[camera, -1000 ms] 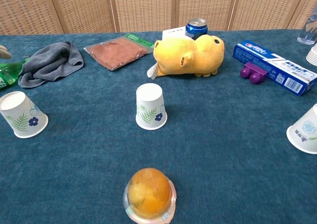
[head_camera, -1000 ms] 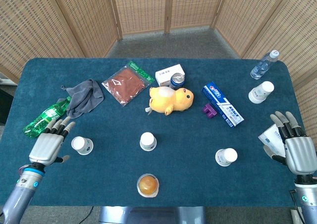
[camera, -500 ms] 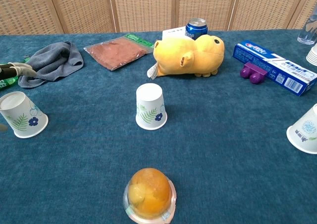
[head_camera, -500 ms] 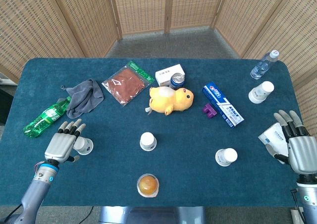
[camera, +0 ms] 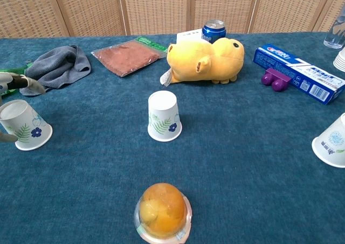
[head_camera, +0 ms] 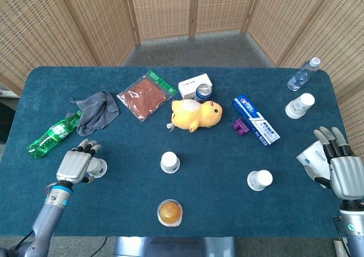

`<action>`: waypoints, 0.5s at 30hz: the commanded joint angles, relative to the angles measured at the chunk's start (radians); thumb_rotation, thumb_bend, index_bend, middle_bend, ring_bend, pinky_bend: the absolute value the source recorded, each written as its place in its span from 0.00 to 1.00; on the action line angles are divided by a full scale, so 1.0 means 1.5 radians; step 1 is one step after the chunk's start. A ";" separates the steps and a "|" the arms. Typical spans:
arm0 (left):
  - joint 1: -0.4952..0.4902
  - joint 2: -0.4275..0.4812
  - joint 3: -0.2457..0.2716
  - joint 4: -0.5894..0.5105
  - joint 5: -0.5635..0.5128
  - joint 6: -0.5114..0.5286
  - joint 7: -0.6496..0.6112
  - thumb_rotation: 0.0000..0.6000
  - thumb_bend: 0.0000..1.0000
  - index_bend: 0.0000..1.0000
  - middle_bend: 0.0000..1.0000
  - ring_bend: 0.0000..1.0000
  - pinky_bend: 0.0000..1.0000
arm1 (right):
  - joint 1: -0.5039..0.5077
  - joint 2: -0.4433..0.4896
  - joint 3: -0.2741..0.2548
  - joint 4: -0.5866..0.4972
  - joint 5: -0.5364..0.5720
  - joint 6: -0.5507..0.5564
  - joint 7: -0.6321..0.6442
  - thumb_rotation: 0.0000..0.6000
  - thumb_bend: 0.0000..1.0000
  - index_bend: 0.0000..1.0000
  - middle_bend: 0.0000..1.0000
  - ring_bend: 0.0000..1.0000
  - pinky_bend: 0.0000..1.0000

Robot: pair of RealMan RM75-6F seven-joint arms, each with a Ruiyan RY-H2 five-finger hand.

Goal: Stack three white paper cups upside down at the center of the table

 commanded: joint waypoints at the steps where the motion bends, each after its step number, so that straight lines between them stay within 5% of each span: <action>1: -0.005 -0.010 0.002 0.008 -0.001 0.008 0.011 1.00 0.22 0.30 0.31 0.26 0.48 | -0.001 0.000 0.001 0.001 -0.001 0.000 -0.001 1.00 0.24 0.11 0.12 0.00 0.31; 9: -0.008 -0.030 0.002 0.019 -0.001 0.034 0.026 1.00 0.27 0.44 0.44 0.38 0.53 | -0.004 0.000 0.006 0.000 0.001 -0.002 0.003 1.00 0.24 0.11 0.13 0.00 0.31; 15: -0.006 -0.020 0.002 0.006 -0.003 0.034 0.007 1.00 0.27 0.45 0.45 0.39 0.54 | -0.005 -0.001 0.008 0.001 0.000 -0.003 0.001 1.00 0.24 0.11 0.13 0.00 0.31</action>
